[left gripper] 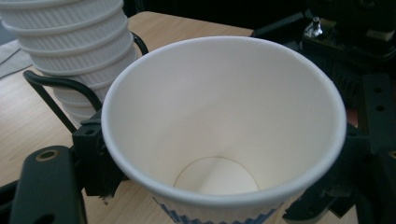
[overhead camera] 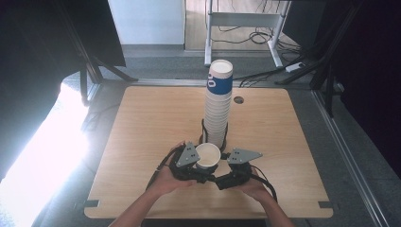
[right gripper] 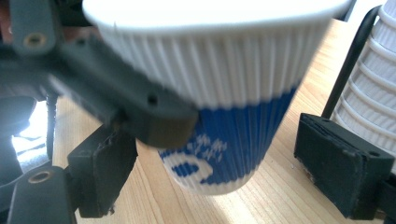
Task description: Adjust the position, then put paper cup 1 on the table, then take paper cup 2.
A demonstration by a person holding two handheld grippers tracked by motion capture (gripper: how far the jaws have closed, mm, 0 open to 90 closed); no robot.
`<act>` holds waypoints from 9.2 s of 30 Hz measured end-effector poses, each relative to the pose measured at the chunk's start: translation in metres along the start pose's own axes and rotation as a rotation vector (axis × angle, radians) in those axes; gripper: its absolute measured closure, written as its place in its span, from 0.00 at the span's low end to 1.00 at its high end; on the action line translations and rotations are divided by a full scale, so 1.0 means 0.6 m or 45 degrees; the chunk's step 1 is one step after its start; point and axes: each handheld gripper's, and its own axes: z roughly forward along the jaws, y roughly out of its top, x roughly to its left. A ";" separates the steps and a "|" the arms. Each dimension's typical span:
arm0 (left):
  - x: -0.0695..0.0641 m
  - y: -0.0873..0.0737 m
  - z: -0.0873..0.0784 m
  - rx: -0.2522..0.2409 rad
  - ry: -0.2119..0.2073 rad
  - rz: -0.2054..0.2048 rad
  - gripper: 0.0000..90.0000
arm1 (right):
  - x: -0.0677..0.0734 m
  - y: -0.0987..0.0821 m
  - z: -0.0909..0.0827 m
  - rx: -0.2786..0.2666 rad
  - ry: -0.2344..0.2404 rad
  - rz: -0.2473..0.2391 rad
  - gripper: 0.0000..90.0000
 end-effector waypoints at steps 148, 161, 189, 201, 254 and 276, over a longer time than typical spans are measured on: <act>0.059 -0.120 -0.084 -0.007 0.185 -0.453 0.15 | -0.216 -0.134 -0.160 0.089 -0.906 0.420 0.14; 0.060 -0.119 -0.085 0.004 0.204 -0.457 0.14 | -0.181 -0.125 -0.204 -0.033 -0.954 0.440 0.08; 0.064 -0.114 -0.095 -0.064 0.181 -0.484 0.16 | -0.067 -0.038 -0.219 -0.234 -0.577 0.216 0.24; 0.065 -0.105 -0.077 -0.007 0.115 -0.474 0.18 | -0.061 -0.025 -0.185 -0.203 -0.468 0.202 0.27; 0.157 0.080 0.088 -0.116 0.132 -0.324 0.11 | -0.062 -0.014 -0.155 -0.173 -0.449 0.165 0.24; 0.159 0.082 0.117 -0.166 0.122 -0.303 0.14 | -0.094 0.053 -0.170 -0.207 -0.415 0.136 0.25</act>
